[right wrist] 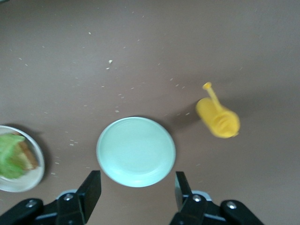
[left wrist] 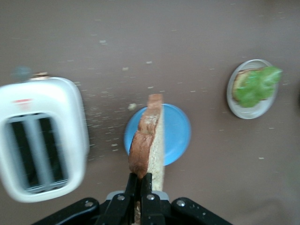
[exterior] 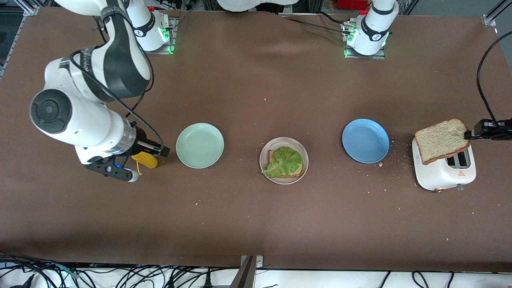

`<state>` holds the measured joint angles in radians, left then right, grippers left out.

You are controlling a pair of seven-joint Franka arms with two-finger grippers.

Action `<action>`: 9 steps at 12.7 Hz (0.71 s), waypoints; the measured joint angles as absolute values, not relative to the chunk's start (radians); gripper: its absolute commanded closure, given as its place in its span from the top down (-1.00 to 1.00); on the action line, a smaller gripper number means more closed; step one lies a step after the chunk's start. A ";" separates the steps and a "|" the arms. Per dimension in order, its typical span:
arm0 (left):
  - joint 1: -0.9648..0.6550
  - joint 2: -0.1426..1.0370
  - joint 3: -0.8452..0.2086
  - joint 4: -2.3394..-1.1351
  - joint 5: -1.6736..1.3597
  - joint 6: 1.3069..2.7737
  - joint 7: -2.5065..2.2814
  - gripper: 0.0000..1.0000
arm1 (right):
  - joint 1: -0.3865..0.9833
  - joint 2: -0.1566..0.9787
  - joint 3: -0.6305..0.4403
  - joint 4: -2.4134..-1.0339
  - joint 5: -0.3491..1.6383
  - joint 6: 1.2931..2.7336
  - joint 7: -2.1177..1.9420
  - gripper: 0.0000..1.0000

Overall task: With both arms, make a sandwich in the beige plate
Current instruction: 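Withdraw the right gripper while the left gripper lifts the toaster bread, then carry the bread slice with the left gripper onto the lettuce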

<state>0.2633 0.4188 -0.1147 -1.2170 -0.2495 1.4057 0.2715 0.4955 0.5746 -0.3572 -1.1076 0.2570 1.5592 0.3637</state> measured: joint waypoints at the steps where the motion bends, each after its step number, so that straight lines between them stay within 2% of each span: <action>1: 0.224 0.436 -0.124 -1.223 -0.306 1.405 0.231 -1.00 | 0.494 0.565 -0.392 -1.128 0.256 1.558 0.267 0.49; 3: 0.129 0.520 -0.128 -1.231 -0.459 1.428 0.162 -1.00 | 0.492 0.545 -0.453 -1.169 0.248 1.559 0.082 0.60; 5: 0.063 0.637 -0.129 -1.235 -0.614 1.503 0.147 -1.00 | 0.491 0.530 -0.506 -1.201 0.245 1.573 -0.052 0.65; 6: 0.043 0.695 -0.129 -1.235 -0.672 1.541 0.149 -1.00 | 0.491 0.523 -0.526 -1.227 0.245 1.595 -0.103 0.74; 8: 0.000 0.780 -0.132 -1.234 -0.769 1.631 0.156 -1.00 | 0.490 0.480 -0.541 -1.331 0.245 1.696 -0.144 0.98; 9: -0.025 0.805 -0.133 -1.233 -0.816 1.679 0.157 -1.00 | 0.491 0.442 -0.541 -1.398 0.245 1.751 -0.154 0.98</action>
<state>-0.0249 0.8049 -0.1329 -1.2330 -0.8159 1.6787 0.1568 0.4910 0.4420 -0.5410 -1.3976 0.2448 1.7512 -0.1545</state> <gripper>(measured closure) 0.938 0.123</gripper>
